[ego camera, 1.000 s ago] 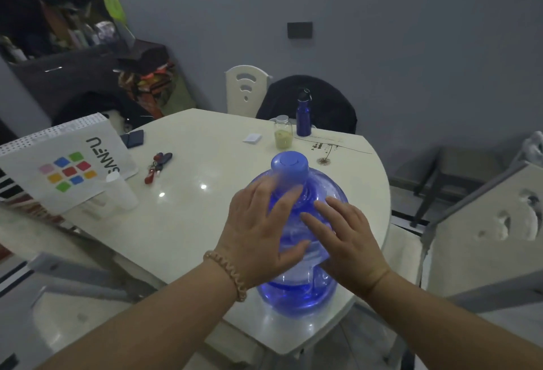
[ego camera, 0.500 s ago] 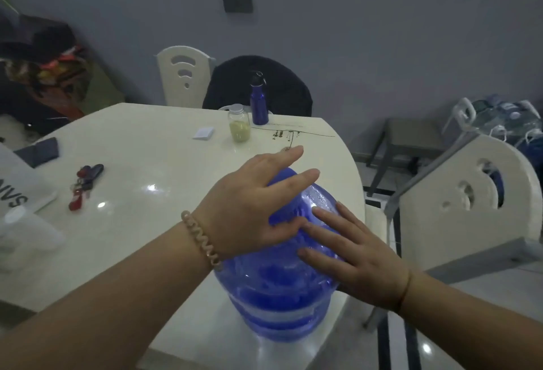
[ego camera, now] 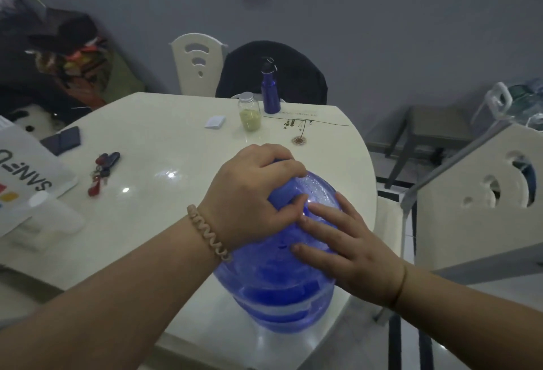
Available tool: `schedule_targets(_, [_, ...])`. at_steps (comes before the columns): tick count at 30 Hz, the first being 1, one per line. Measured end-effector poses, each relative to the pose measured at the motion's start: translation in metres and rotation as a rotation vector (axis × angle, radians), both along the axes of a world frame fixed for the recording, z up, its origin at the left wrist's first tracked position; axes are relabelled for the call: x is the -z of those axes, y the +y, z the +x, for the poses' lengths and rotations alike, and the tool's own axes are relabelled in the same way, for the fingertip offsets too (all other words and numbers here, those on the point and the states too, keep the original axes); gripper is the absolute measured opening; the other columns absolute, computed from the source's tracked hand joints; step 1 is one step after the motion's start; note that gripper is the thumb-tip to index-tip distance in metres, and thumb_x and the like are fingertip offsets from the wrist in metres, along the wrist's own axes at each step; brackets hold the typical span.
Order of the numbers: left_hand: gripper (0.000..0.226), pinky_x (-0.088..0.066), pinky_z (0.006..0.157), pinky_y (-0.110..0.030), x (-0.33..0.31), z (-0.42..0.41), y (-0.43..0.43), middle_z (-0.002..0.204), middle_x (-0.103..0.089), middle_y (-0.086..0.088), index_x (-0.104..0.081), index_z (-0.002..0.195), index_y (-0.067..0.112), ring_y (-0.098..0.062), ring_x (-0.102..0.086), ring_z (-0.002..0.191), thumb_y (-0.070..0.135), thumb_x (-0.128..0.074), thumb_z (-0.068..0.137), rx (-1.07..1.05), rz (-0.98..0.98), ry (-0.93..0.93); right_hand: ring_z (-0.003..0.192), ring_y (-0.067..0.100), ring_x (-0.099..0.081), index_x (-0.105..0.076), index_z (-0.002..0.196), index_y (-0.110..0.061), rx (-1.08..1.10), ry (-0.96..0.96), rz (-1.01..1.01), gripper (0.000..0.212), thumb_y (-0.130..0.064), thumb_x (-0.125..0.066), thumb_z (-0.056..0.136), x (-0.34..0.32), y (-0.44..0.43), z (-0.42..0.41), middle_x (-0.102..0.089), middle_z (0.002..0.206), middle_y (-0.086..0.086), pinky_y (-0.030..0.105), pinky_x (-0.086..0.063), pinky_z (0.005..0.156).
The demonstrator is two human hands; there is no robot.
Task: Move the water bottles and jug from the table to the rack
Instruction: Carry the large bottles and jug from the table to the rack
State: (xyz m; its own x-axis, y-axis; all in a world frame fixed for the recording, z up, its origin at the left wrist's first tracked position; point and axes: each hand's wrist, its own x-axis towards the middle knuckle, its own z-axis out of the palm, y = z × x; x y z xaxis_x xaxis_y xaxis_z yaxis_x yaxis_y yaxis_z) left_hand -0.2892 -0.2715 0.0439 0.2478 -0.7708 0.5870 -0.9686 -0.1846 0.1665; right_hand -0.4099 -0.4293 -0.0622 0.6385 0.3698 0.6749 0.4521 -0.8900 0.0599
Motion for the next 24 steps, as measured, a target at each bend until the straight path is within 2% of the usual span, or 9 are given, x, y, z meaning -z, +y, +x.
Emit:
schedule_targets(7, [0.024,-0.050,0.075,-0.029,0.002,-0.006,0.000,0.093,-0.066,-0.006,-0.071,0.094,0.009,-0.016,-0.059,0.082,0.024,-0.073,0.076,0.007,-0.061,-0.012,0.138,0.029,-0.028,-0.035,0.135,-0.028,0.019,0.042,0.020,0.067,-0.027,-0.075,0.081,0.002,0.004,-0.009,-0.034,0.143,0.004,0.062,-0.032,0.102])
schedule_targets(12, [0.020,-0.051,0.074,-0.030,0.001,-0.019,-0.002,0.091,-0.066,-0.007,-0.071,0.092,0.008,-0.018,-0.060,0.081,0.020,-0.073,0.075,0.060,-0.105,0.010,0.138,0.029,-0.027,-0.026,0.137,-0.029,0.043,0.033,-0.008,0.076,-0.028,-0.076,0.080,-0.001,0.004,-0.027,-0.034,0.142,0.005,0.061,-0.029,0.106])
schedule_targets(17, [0.018,-0.051,0.070,-0.034,-0.001,-0.037,-0.008,0.088,-0.066,-0.008,-0.072,0.089,0.006,-0.020,-0.060,0.077,0.017,-0.072,0.075,0.137,-0.152,0.034,0.136,0.030,-0.028,-0.031,0.136,-0.027,0.077,0.075,-0.052,0.078,-0.028,-0.079,0.075,-0.014,0.004,-0.058,-0.033,0.142,0.006,0.060,-0.025,0.108])
schedule_targets(20, [0.019,-0.052,0.067,-0.035,-0.004,-0.052,-0.016,0.086,-0.066,-0.009,-0.072,0.089,0.006,-0.020,-0.060,0.075,0.017,-0.073,0.074,0.185,-0.162,0.050,0.138,0.030,-0.024,-0.024,0.137,-0.027,0.103,0.085,-0.073,0.081,-0.029,-0.078,0.076,-0.023,0.000,-0.081,-0.032,0.142,0.007,0.058,-0.023,0.110])
schedule_targets(24, [0.018,-0.051,0.068,-0.035,-0.013,-0.079,-0.032,0.087,-0.066,-0.008,-0.072,0.089,0.007,-0.019,-0.060,0.077,0.018,-0.073,0.075,0.237,-0.189,0.066,0.138,0.030,-0.022,-0.030,0.135,-0.026,0.179,0.114,-0.137,0.069,-0.032,-0.072,0.080,-0.037,-0.012,-0.119,-0.031,0.142,0.007,0.058,-0.021,0.111])
